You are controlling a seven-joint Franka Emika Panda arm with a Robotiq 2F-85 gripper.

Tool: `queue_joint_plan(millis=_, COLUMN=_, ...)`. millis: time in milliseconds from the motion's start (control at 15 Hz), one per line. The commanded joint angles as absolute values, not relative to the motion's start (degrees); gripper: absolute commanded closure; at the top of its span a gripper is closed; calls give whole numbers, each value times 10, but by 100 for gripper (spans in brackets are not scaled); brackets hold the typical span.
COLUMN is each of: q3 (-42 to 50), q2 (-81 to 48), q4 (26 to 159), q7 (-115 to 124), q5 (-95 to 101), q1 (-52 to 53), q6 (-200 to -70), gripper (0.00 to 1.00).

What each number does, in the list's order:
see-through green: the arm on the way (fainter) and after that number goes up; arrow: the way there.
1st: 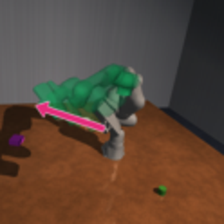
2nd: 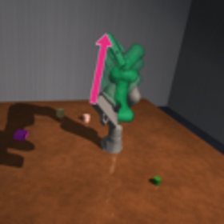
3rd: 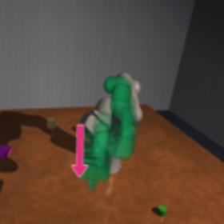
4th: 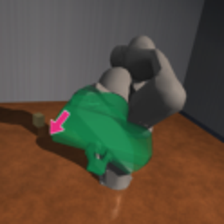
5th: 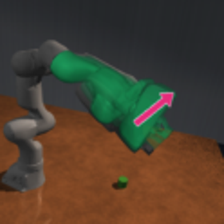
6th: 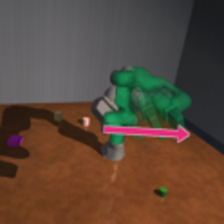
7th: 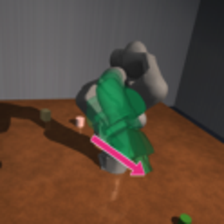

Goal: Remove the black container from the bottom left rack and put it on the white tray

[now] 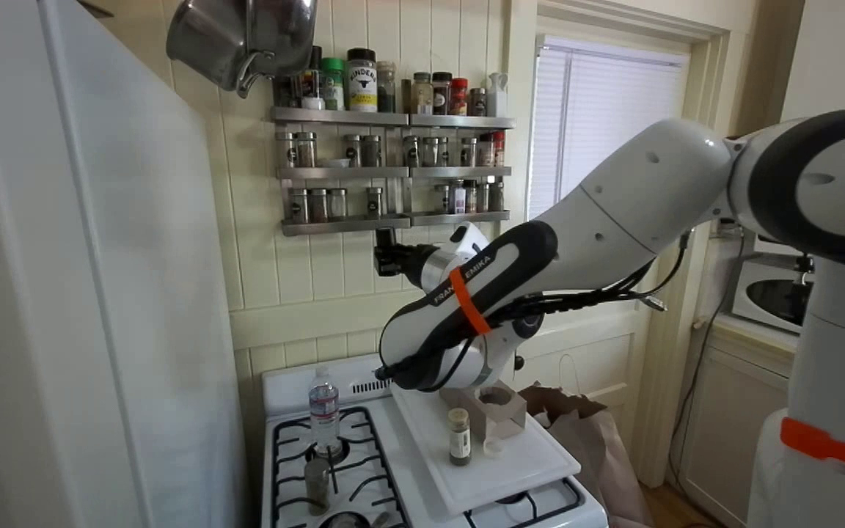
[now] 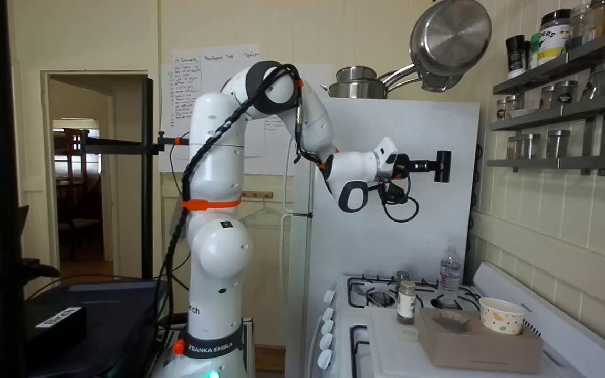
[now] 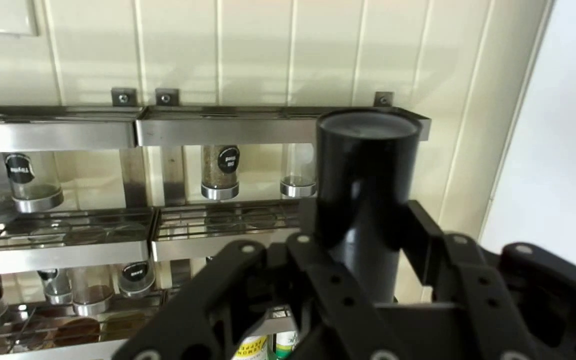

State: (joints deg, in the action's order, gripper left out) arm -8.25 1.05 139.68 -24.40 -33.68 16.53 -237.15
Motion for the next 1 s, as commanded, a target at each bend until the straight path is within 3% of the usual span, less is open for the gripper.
queue_joint_plan(millis=0, q3=-100, q2=124, q4=1479, q7=-141, q5=-309, q1=146, q6=-2274, gripper=81)
queue_joint_plan(millis=200, q3=-79, q2=168, q4=1495, q7=-18, q5=-219, q1=134, q6=-2201, gripper=81)
queue_joint_plan(millis=333, q3=-14, q2=190, q4=1503, q7=64, q5=-145, q1=174, q6=-2156, gripper=81)
queue_joint_plan(millis=467, q3=10, q2=226, q4=1519, q7=51, q5=-143, q1=165, q6=-2055, gripper=81)
queue_joint_plan(millis=533, q3=85, q2=266, q4=1549, q7=75, q5=-71, q1=183, q6=-2006, gripper=81)
queue_joint_plan(millis=800, q3=184, q2=317, q4=1551, q7=-21, q5=-37, q1=168, q6=-1822, gripper=81)
queue_joint_plan(millis=933, q3=174, q2=331, q4=1524, q7=-44, q5=-26, q1=125, q6=-1728, gripper=81)
